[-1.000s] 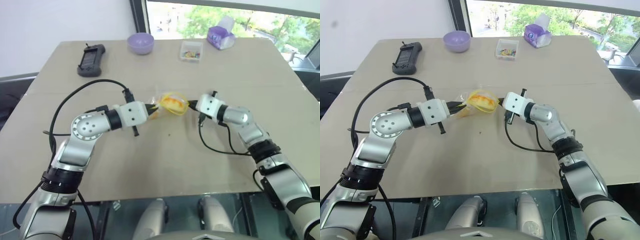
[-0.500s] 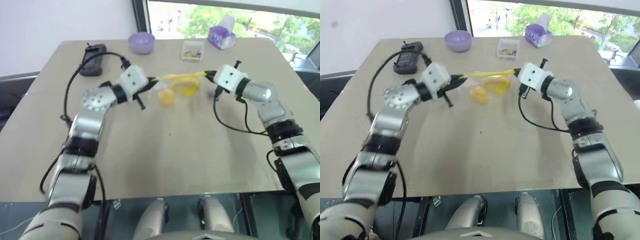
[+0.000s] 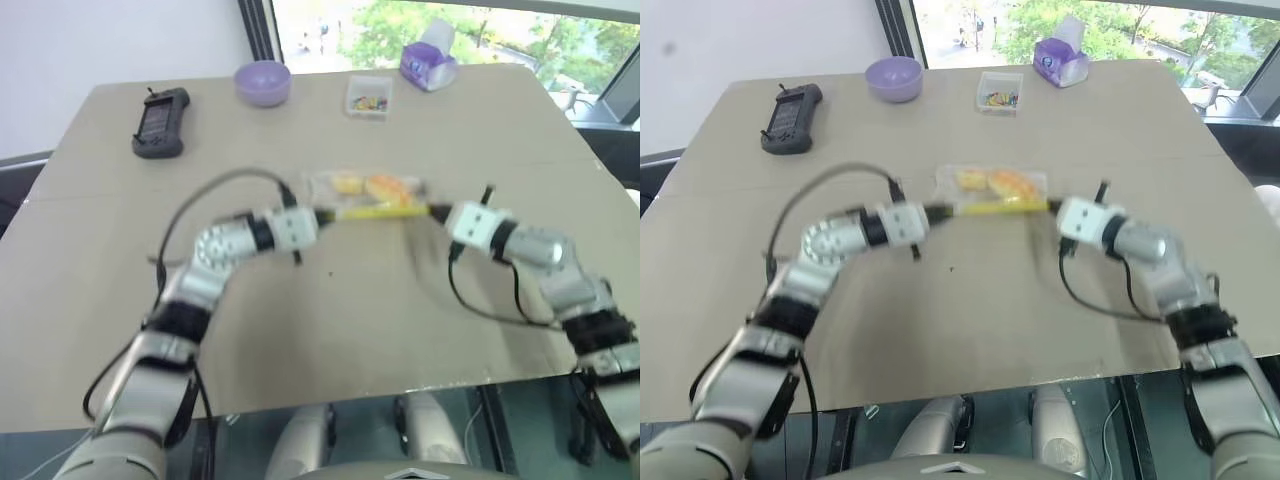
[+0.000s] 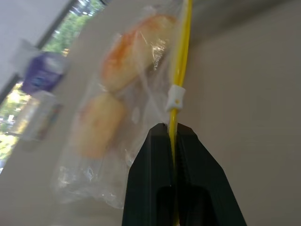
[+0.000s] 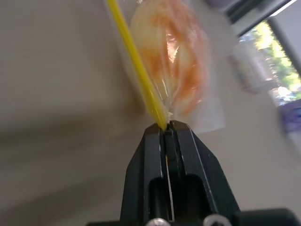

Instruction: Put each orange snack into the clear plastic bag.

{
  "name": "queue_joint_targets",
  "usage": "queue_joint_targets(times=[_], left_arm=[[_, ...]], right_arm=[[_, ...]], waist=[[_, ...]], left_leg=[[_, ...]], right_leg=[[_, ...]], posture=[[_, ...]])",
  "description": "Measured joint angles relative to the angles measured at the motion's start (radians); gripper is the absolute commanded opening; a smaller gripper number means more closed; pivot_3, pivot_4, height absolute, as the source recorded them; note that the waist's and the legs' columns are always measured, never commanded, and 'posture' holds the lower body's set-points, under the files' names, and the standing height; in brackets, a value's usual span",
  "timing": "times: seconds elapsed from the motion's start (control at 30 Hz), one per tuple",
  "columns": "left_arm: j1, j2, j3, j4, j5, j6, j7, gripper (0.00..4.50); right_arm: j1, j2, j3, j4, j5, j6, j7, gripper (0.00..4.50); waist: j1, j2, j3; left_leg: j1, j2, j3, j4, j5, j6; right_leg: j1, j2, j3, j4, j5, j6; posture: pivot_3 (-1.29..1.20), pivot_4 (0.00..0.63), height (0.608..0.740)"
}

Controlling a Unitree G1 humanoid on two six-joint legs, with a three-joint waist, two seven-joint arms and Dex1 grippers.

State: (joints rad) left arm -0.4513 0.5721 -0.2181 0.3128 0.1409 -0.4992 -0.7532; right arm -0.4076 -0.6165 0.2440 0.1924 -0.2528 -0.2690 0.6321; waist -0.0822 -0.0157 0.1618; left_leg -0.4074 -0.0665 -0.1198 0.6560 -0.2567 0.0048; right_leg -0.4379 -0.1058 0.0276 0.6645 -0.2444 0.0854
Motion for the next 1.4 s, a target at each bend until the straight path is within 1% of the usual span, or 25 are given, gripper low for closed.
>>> queue_joint_targets(times=[0.03, 0.07, 0.1, 0.13, 0.17, 0.2, 0.23, 0.27, 0.3, 0.43, 0.5, 0.57, 0.67, 0.77, 0.87, 0.93, 0.97, 1.0, 1.03, 1.07, 1.4], left_arm=[[0.023, 0.008, 0.004, -0.042, 0.009, 0.020, 0.008, 0.00], [0.057, 0.007, 0.013, -0.098, 0.014, 0.059, 0.022, 0.00], [0.070, 0.007, 0.014, -0.119, 0.014, 0.074, 0.029, 0.00], [0.086, 0.002, 0.018, -0.153, 0.014, 0.106, 0.044, 0.00], [0.098, -0.001, 0.026, -0.177, 0.015, 0.125, 0.061, 0.00], [0.104, -0.001, 0.043, -0.202, 0.024, 0.139, 0.090, 0.00], [0.104, -0.001, 0.052, -0.207, 0.028, 0.141, 0.100, 0.00], [0.106, 0.003, 0.063, -0.216, 0.041, 0.141, 0.122, 0.00], [0.109, 0.006, 0.069, -0.223, 0.056, 0.141, 0.140, 0.00], [0.129, 0.012, 0.091, -0.228, 0.102, 0.140, 0.199, 0.00], [0.129, 0.012, 0.092, -0.248, 0.110, 0.146, 0.208, 0.00], [0.126, 0.011, 0.092, -0.275, 0.110, 0.154, 0.209, 0.00], [0.115, 0.011, 0.092, -0.309, 0.109, 0.178, 0.202, 0.00], [0.116, 0.012, 0.088, -0.323, 0.108, 0.193, 0.186, 0.00], [0.118, 0.012, 0.086, -0.345, 0.098, 0.219, 0.162, 0.00], [0.117, 0.013, 0.086, -0.352, 0.094, 0.236, 0.151, 0.00], [0.117, 0.013, 0.086, -0.359, 0.093, 0.247, 0.144, 0.00], [0.117, 0.015, 0.086, -0.368, 0.092, 0.256, 0.137, 0.00], [0.117, 0.016, 0.086, -0.376, 0.092, 0.260, 0.133, 0.00], [0.117, 0.019, 0.086, -0.386, 0.092, 0.267, 0.126, 0.00], [0.124, 0.027, 0.084, -0.465, 0.100, 0.348, 0.106, 0.00]], right_arm=[[0.014, -0.001, 0.008, -0.020, -0.015, 0.010, -0.001, 0.01], [0.037, -0.002, 0.011, -0.052, -0.021, 0.030, 0.008, 0.01], [0.046, -0.003, 0.011, -0.065, -0.020, 0.040, 0.016, 0.01], [0.055, -0.005, 0.010, -0.084, -0.016, 0.062, 0.026, 0.60], [0.059, -0.006, 0.009, -0.098, -0.012, 0.076, 0.032, 0.97], [0.070, -0.010, -0.006, -0.121, -0.003, 0.094, 0.037, 1.63], [0.074, -0.012, -0.013, -0.127, 0.002, 0.099, 0.037, 1.98], [0.085, -0.014, -0.032, -0.146, 0.016, 0.113, 0.036, 2.24], [0.100, -0.017, -0.052, -0.167, 0.029, 0.121, 0.035, 2.67], [0.145, -0.081, -0.126, -0.289, 0.087, 0.141, 0.065, 2.67], [0.129, -0.080, -0.142, -0.357, 0.107, 0.164, 0.074, 2.67], [0.090, -0.063, -0.129, -0.396, 0.107, 0.179, 0.081, 2.67], [-0.002, -0.017, -0.068, -0.428, 0.083, 0.204, 0.089, 2.67], [-0.088, 0.053, 0.013, -0.411, 0.051, 0.201, 0.100, 2.67], [-0.169, 0.124, 0.104, -0.335, 0.009, 0.174, 0.105, 2.67], [-0.197, 0.152, 0.142, -0.294, -0.006, 0.146, 0.106, 2.67], [-0.212, 0.163, 0.155, -0.270, -0.013, 0.131, 0.107, 2.44], [-0.226, 0.172, 0.166, -0.240, -0.017, 0.118, 0.108, 2.13], [-0.235, 0.174, 0.173, -0.223, -0.019, 0.107, 0.109, 1.95], [-0.244, 0.176, 0.177, -0.202, -0.021, 0.094, 0.112, 1.62], [-0.278, 0.193, 0.188, -0.130, -0.040, 0.014, 0.129, 1.62]], waist=[[0.003, 0.000, 0.000], [0.011, 0.001, 0.000], [0.016, 0.001, 0.001], [0.023, 0.002, 0.002], [0.031, 0.002, 0.003], [0.040, 0.002, 0.003], [0.043, 0.002, 0.003], [0.046, 0.002, 0.003], [0.050, 0.002, 0.003], [0.052, 0.002, 0.003], [0.047, 0.002, 0.003], [0.043, 0.002, 0.003], [0.044, 0.002, 0.003], [0.042, 0.002, 0.003], [0.043, 0.002, 0.003], [0.047, 0.002, 0.003], [0.048, 0.002, 0.003], [0.048, 0.002, 0.003], [0.047, 0.002, 0.003], [0.047, 0.002, 0.003], [0.042, 0.002, 0.003]], left_leg=[[0.002, 0.000, 0.001, 0.002, 0.000, 0.000], [0.008, 0.000, 0.002, 0.002, 0.000, 0.000], [0.015, 0.001, 0.002, 0.002, -0.003, 0.005], [0.022, 0.001, 0.002, 0.002, -0.003, 0.005], [0.028, 0.002, 0.002, 0.001, -0.003, 0.005], [0.031, 0.002, 0.002, 0.002, -0.003, 0.005], [0.031, 0.002, 0.002, 0.003, -0.003, 0.005], [0.031, 0.002, 0.002, 0.003, -0.003, 0.005], [0.030, 0.003, 0.001, 0.004, -0.002, 0.005], [0.028, 0.002, -0.001, 0.005, -0.002, 0.005], [0.027, 0.002, -0.001, 0.005, -0.003, 0.005], [0.024, 0.002, -0.001, 0.004, -0.003, 0.005], [0.024, 0.002, -0.001, 0.003, -0.003, 0.004], [0.024, 0.002, -0.001, 0.003, -0.003, 0.004], [0.024, 0.002, -0.001, 0.003, -0.002, 0.004], [0.023, 0.002, -0.002, 0.003, -0.001, 0.002], [0.023, 0.002, -0.002, 0.003, -0.001, 0.001], [0.023, 0.001, -0.002, 0.003, -0.001, 0.001], [0.023, 0.001, -0.002, 0.003, 0.000, 0.001], [0.023, 0.001, -0.002, 0.002, 0.000, 0.001], [0.024, 0.002, -0.001, -0.002, 0.000, 0.001]], right_leg=[[0.001, 0.001, 0.001, 0.002, 0.002, 0.000], [0.007, 0.002, 0.002, 0.002, 0.003, 0.000], [0.014, 0.003, 0.001, 0.001, 0.003, 0.000], [0.024, 0.004, -0.001, -0.002, 0.003, 0.000], [0.031, 0.005, -0.001, -0.002, 0.003, 0.000], [0.033, 0.005, -0.001, -0.002, 0.003, 0.001], [0.034, 0.006, -0.002, -0.002, 0.004, 0.001], [0.034, 0.006, -0.002, -0.002, 0.004, 0.000], [0.034, 0.006, -0.003, -0.002, 0.005, 0.000], [0.032, 0.005, -0.001, -0.002, 0.005, 0.000], [0.030, 0.004, -0.001, -0.003, 0.005, 0.000], [0.027, 0.004, -0.001, -0.002, 0.005, 0.000], [0.027, 0.005, -0.001, -0.003, 0.005, 0.000], [0.027, 0.005, -0.001, -0.003, 0.005, 0.000], [0.027, 0.005, -0.001, -0.003, 0.005, 0.000], [0.027, 0.004, -0.002, -0.004, 0.005, 0.000], [0.027, 0.004, -0.002, -0.004, 0.005, 0.000], [0.027, 0.004, -0.002, -0.004, 0.005, 0.000], [0.027, 0.004, -0.002, -0.005, 0.005, 0.000], [0.026, 0.004, -0.002, -0.005, 0.005, 0.000], [0.025, 0.004, -0.001, -0.005, 0.005, 0.000]], posture=[[0.00, 0.150, 0.740], [0.00, 0.150, 0.740], [0.00, 0.150, 0.740], [0.00, 0.150, 0.740], [0.00, 0.150, 0.740], [0.00, 0.150, 0.740], [0.00, 0.150, 0.740], [0.00, 0.150, 0.740], [0.00, 0.150, 0.740], [0.00, 0.150, 0.740], [0.00, 0.150, 0.740], [0.00, 0.150, 0.740], [0.00, 0.150, 0.740], [0.00, 0.150, 0.740], [0.00, 0.150, 0.740], [0.00, 0.150, 0.740], [0.00, 0.150, 0.740], [0.00, 0.150, 0.740], [0.00, 0.150, 0.740], [0.00, 0.150, 0.740], [0.00, 0.150, 0.740]])
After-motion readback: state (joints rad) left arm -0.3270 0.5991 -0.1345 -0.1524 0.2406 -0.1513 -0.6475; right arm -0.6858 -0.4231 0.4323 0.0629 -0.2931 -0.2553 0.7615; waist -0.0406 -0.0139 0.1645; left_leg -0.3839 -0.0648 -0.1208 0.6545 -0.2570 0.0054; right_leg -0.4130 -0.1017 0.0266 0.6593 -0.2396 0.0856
